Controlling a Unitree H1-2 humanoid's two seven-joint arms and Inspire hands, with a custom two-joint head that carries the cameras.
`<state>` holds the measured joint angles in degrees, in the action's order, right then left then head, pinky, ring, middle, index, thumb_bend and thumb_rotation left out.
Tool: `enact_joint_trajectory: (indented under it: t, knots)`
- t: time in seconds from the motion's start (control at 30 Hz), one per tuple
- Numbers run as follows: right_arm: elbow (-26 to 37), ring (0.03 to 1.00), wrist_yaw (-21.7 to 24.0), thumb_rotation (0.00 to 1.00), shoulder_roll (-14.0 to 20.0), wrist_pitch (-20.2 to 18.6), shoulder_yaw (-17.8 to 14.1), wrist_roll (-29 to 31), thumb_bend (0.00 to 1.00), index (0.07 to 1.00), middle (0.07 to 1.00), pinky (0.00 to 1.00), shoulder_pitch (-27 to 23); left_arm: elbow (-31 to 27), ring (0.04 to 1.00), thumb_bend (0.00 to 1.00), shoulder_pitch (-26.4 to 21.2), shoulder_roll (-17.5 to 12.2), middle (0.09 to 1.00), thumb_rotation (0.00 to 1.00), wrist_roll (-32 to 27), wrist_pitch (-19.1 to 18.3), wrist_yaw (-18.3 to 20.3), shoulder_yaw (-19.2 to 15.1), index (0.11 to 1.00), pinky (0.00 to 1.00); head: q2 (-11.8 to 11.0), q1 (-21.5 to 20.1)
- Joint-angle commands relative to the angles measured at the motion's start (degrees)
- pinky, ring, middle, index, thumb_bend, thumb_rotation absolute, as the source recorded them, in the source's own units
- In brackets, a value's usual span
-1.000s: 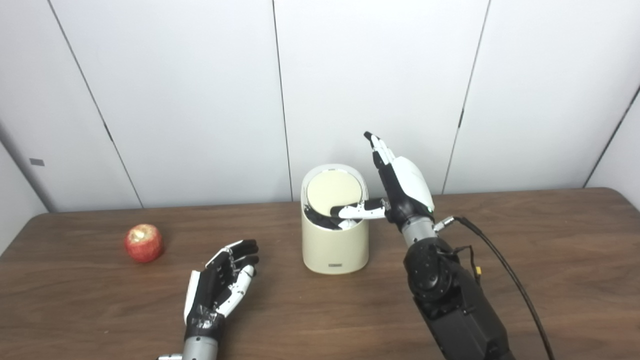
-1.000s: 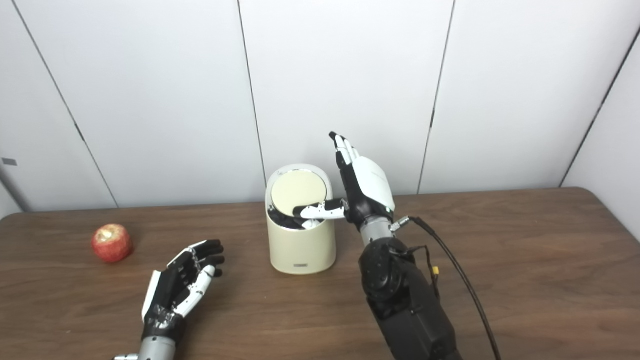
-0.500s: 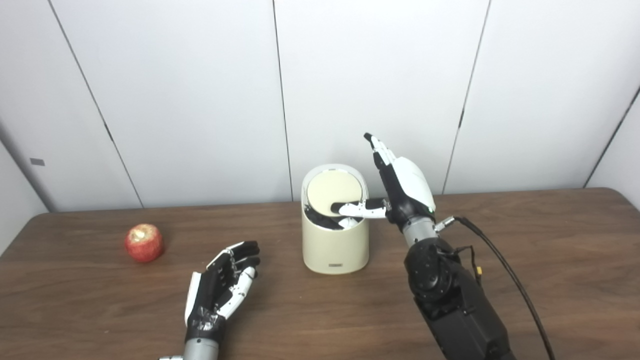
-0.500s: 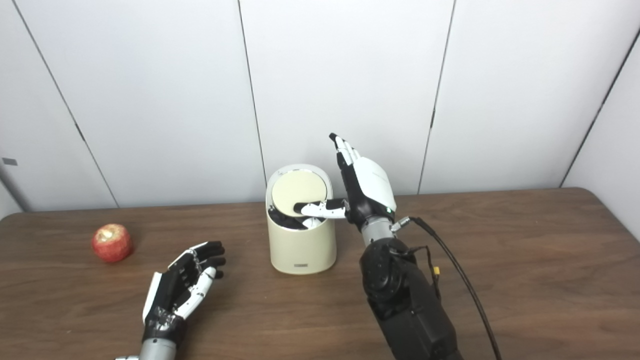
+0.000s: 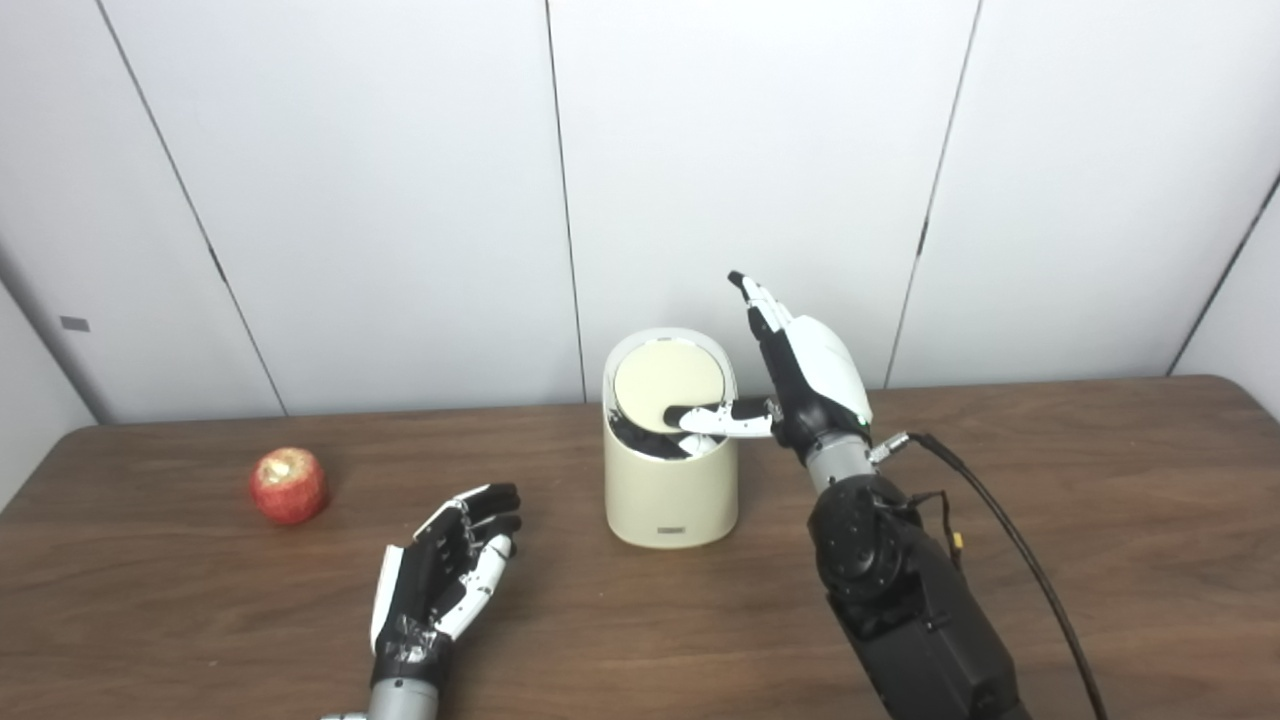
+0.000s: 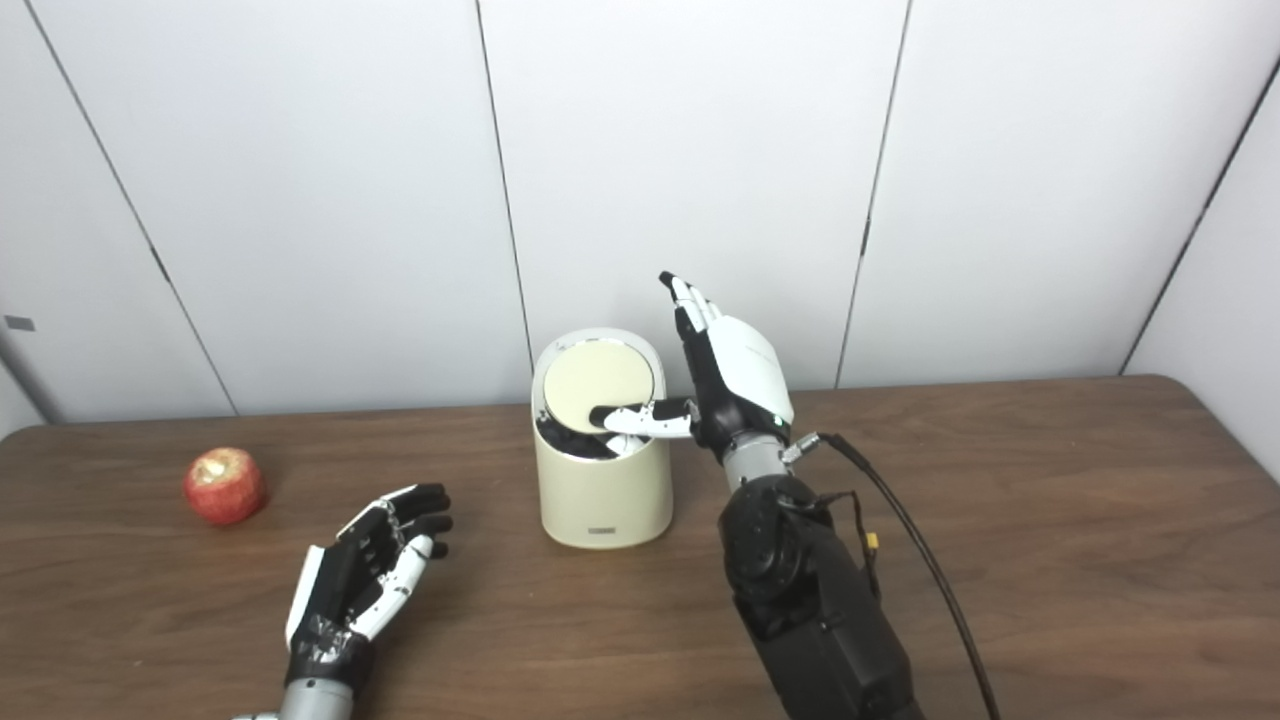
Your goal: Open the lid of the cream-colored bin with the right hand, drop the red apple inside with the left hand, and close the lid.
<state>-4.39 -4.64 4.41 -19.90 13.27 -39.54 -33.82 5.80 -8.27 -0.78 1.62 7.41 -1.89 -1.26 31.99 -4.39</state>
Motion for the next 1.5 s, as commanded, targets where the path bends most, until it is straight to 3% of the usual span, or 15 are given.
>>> enact_joint_trajectory:
  t: [0.0,0.37,0.63,0.7,0.77,0.8,0.87,0.97,1.13,1.47]
  knots:
    - [1.2,0.965,-0.56,0.18,0.1,0.4,0.08,-0.67,0.74,0.957,0.972,0.82,-2.02,-0.78,0.709,0.28,-0.05,0.25,0.74,0.32,0.36,0.36,-0.15,0.32,0.723,0.64,0.1,0.03]
    - [1.53,0.959,-0.8,0.04,0.29,0.17,0.22,-1.27,0.83,0.946,0.968,0.79,-1.82,-1.36,0.703,0.28,-0.01,0.77,0.735,0.31,0.85,0.06,-0.52,0.45,0.721,0.64,0.46,0.21]
    - [1.71,0.955,-0.99,0.03,0.03,-0.16,0.14,-1.37,0.8,0.943,0.964,0.74,-1.53,-1.38,0.701,0.28,-0.01,0.77,0.734,0.32,0.81,-0.22,-0.52,0.32,0.72,0.64,0.44,0.23]
    - [1.81,0.953,-1.02,0.16,-0.26,0.2,-0.49,-0.21,0.79,0.94,0.96,0.74,-1.31,-1.28,0.701,0.28,-0.01,0.65,0.736,0.33,0.87,0.05,-0.44,0.36,0.722,0.64,0.42,0.21]
    - [2.1,0.961,-0.65,0.45,-0.34,0.48,-0.93,0.79,0.8,0.951,0.965,0.79,-1.09,-1.09,0.699,0.27,-0.06,0.62,0.734,0.3,0.46,0.44,-0.24,0.29,0.724,0.63,0.39,0.14]
    - [2.49,0.963,-0.35,0.5,-0.26,0.67,-1.02,1.15,0.81,0.953,0.966,0.8,-0.89,-0.96,0.697,0.27,-0.09,0.66,0.734,0.29,0.42,0.59,-0.3,0.23,0.723,0.63,0.35,0.07]
    - [3.15,0.96,0.04,0.78,-0.05,0.85,-0.92,1.18,0.88,0.957,0.968,0.81,-0.6,-0.7,0.697,0.27,-0.16,0.68,0.732,0.27,0.33,0.85,-0.35,0.14,0.721,0.62,0.29,0.09]
    - [3.4,0.962,0.36,0.93,0.58,1.74,-0.6,1.25,0.91,0.962,0.975,0.81,-0.39,-0.45,0.699,0.26,-0.25,0.6,0.731,0.27,0.45,0.93,-0.34,0.15,0.72,0.62,0.19,0.06]
    - [3.65,0.968,0.76,0.99,0.96,2.11,-0.62,1.75,0.97,0.972,0.983,0.81,-0.14,-0.34,0.696,0.26,-0.33,0.59,0.729,0.27,1.1,0.93,-0.61,0.28,0.717,0.62,0.09,0.08]
    - [5.59,0.93,-2.25,1.0,1.31,6.5,-2.83,4.38,1.0,0.973,0.975,0.82,1.99,-0.57,0.694,0.26,-0.36,0.76,0.73,0.25,0.62,0.42,-0.53,0.21,0.718,0.62,0.02,0.21]
